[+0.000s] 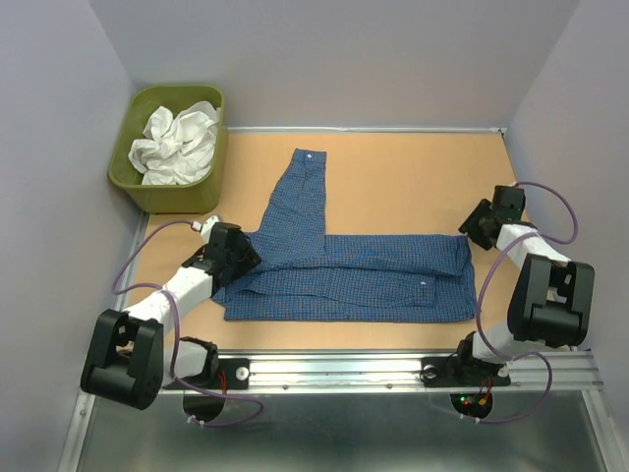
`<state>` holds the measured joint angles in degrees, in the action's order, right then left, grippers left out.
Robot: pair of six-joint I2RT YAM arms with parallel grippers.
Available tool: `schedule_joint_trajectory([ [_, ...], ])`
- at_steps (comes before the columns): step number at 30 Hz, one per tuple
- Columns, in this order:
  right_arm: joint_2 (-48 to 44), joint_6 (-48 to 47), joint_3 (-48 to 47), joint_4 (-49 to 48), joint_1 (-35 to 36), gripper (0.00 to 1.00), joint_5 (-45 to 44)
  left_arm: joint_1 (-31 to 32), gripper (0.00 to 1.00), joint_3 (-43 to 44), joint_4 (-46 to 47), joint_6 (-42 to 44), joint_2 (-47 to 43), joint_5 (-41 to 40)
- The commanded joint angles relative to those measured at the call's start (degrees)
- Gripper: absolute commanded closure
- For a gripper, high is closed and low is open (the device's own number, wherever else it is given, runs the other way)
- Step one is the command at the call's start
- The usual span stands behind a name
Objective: Fold and stack the long sleeve shirts
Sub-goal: Fold the shirt
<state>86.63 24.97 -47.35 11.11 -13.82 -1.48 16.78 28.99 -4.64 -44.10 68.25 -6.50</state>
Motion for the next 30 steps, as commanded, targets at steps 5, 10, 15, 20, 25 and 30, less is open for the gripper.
schedule_joint_trajectory([
  [5, -13.4, 1.0, -2.1, 6.4, 2.2, 0.37, 10.8, -0.4, 0.22, 6.4, -3.6, 6.9, -8.3, -1.2],
  [10, -16.6, 0.7, 1.1, 7.3, 8.8, 0.27, 16.9, -0.4, 0.07, 12.6, -0.7, 14.0, -3.6, -0.3],
  [15, -15.6, 0.2, 4.3, 7.3, 18.1, 0.26, 19.4, 0.1, 0.07, 22.0, 3.8, 20.6, 7.4, 1.7],
  [20, -15.8, 0.7, 9.1, 6.8, 21.3, 0.26, 20.1, 1.5, 0.07, 32.5, 6.8, 25.6, 17.8, -1.7],
  [25, -16.1, 1.7, 13.1, 7.5, 21.5, 0.26, 22.7, 1.8, 0.07, 42.3, 9.5, 28.0, 29.5, -3.4],
  [30, -16.1, 2.4, 15.4, 10.1, 21.6, 0.26, 24.4, 2.2, 0.12, 50.5, 9.7, 29.2, 39.0, -3.5],
])
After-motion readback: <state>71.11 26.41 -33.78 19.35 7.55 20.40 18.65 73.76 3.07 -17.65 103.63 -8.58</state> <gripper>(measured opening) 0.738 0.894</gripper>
